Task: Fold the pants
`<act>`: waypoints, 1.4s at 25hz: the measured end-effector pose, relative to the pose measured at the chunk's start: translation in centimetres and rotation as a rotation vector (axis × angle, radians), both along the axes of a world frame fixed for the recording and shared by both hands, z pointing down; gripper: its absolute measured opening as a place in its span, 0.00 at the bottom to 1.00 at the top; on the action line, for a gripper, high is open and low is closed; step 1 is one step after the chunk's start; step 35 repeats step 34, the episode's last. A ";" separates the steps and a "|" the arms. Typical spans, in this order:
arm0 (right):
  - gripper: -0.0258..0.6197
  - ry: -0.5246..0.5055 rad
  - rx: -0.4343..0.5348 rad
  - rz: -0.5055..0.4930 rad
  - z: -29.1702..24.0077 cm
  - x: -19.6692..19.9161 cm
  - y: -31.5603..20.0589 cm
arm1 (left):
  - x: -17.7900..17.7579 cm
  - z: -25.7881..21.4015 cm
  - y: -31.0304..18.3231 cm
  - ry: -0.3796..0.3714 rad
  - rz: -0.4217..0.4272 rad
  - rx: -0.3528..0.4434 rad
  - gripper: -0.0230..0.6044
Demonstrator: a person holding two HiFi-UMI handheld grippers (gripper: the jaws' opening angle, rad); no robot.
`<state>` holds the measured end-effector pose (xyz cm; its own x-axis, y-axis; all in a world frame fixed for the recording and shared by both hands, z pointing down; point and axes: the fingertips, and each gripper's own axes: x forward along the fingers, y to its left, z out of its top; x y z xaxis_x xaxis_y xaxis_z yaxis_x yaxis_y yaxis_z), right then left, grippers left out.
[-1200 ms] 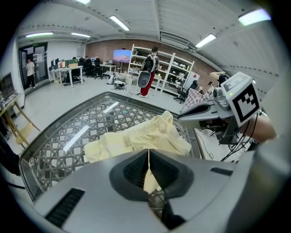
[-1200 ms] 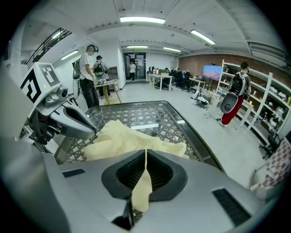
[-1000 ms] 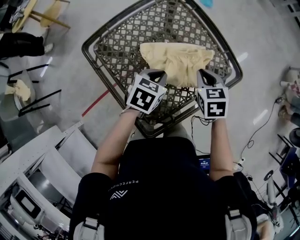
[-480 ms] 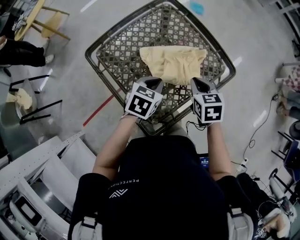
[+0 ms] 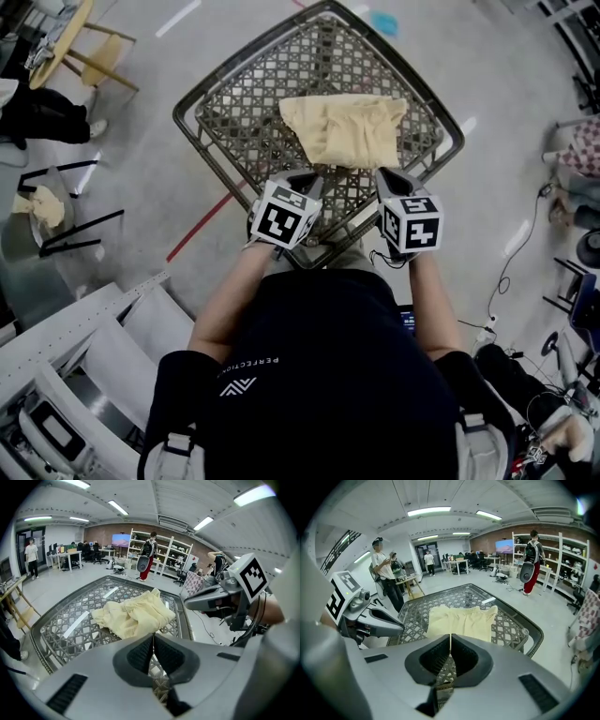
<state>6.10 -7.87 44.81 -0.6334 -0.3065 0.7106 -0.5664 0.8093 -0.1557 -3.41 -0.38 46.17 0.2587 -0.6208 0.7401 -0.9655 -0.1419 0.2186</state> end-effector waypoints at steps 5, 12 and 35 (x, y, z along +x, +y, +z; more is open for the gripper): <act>0.10 -0.017 -0.015 0.005 -0.1 -0.5 1.1 | -0.2 0.1 0.9 0.009 0.000 -0.011 0.06; 0.09 -0.040 -0.027 0.011 -0.3 -0.6 1.9 | -0.5 -0.3 1.2 0.003 0.009 -0.003 0.06; 0.09 -0.081 -0.066 -0.017 -0.6 -2.8 3.3 | -0.9 -0.6 0.7 0.007 0.016 -0.007 0.06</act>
